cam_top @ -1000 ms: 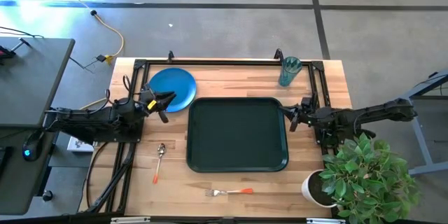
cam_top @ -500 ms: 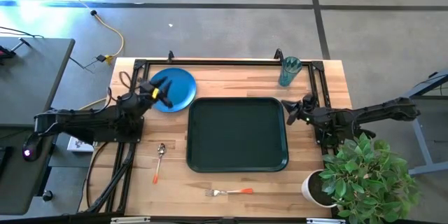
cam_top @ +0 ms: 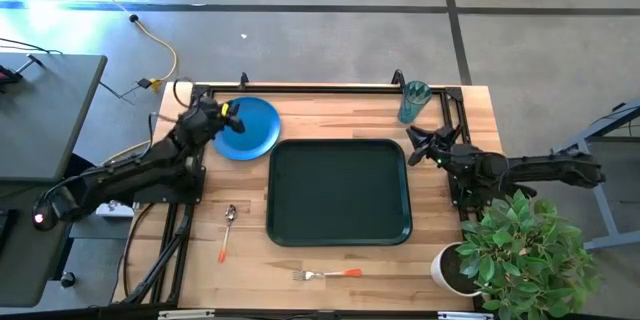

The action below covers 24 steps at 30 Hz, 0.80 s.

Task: Pick and place plate/cup/fork/spoon on tray
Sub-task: Put the blue plate on the black tray

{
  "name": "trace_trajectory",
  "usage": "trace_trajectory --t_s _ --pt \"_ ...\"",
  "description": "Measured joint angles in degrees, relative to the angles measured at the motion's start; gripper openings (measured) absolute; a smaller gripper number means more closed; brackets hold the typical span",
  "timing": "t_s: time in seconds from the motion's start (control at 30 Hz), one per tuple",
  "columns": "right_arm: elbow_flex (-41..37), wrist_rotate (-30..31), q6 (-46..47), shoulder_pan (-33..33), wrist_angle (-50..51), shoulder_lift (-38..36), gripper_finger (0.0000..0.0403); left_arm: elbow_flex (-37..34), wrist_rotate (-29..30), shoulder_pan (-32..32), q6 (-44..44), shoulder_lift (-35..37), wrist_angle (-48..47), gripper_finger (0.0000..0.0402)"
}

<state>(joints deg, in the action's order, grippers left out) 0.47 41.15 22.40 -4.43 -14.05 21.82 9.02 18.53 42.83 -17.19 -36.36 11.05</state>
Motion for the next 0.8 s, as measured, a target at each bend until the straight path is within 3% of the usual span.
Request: trace_trajectory --t_s 0.13,0.4,0.8 --pt "0.0 -6.4 0.7 -2.0 -0.6 0.0 0.0135 6.9 -3.2 6.0 0.7 -7.2 -6.0 0.0133" --pt "0.0 -6.5 9.9 -2.8 2.1 0.7 0.0186 21.4 -16.1 14.7 3.8 -25.0 -16.9 0.0186" --pt "0.0 -8.8 11.3 -2.7 2.3 4.8 0.0190 42.7 -16.8 18.7 13.7 -47.4 -43.8 0.0209"
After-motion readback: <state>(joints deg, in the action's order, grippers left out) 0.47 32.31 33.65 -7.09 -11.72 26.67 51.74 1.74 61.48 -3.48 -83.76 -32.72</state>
